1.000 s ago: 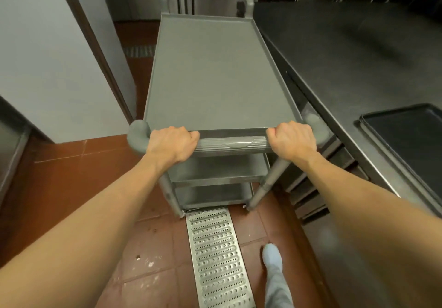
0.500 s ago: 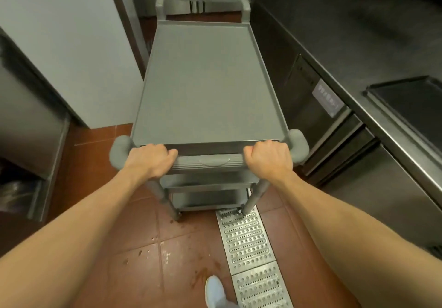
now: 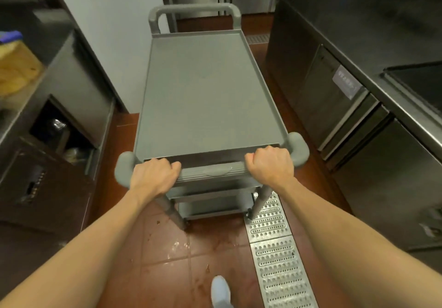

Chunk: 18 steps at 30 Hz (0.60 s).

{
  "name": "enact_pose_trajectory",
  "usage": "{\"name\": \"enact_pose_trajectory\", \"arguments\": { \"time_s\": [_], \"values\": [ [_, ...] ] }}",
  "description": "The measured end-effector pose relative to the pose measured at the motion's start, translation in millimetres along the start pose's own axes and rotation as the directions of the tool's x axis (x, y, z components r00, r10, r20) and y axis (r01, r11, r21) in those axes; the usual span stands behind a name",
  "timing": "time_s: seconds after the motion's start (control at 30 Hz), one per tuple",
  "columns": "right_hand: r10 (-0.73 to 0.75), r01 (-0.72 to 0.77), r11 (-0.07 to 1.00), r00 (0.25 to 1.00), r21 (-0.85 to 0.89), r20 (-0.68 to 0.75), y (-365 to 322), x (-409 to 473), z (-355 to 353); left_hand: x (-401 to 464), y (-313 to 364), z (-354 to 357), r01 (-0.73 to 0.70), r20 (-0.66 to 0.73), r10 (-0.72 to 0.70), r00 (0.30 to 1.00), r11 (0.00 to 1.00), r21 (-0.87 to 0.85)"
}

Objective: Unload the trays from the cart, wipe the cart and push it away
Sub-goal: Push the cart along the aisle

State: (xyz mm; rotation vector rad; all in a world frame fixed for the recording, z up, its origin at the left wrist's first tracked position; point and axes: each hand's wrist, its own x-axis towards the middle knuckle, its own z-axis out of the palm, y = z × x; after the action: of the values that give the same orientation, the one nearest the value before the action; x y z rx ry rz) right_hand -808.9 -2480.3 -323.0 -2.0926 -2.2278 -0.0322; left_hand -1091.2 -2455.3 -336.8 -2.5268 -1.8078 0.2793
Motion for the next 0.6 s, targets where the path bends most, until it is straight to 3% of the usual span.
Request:
{"name": "enact_pose_trajectory", "arguments": {
  "time_s": [0.07,0.27,0.43,0.6],
  "values": [
    [-0.051,0.051,0.999,0.999,-0.018,0.011,-18,-15,-1,-24,-12,2,0.000,0.020,-0.001,1.000,1.000,0.032],
    [0.018,-0.018,1.000,1.000,0.025,0.004,-90,-54,-2,-90,-54,6,-0.009,0.068,0.000,0.998,0.992,0.127],
    [-0.066,0.068,0.997,0.997,-0.025,0.043,-153,-76,0,-133,-102,10,-0.014,0.105,-0.001,0.995,0.990,0.141],
    [0.013,-0.012,1.000,0.999,-0.023,0.041,-212,-79,2,-163,-152,22,0.004,0.066,-0.009,0.998,0.997,0.078]
  ]
}}
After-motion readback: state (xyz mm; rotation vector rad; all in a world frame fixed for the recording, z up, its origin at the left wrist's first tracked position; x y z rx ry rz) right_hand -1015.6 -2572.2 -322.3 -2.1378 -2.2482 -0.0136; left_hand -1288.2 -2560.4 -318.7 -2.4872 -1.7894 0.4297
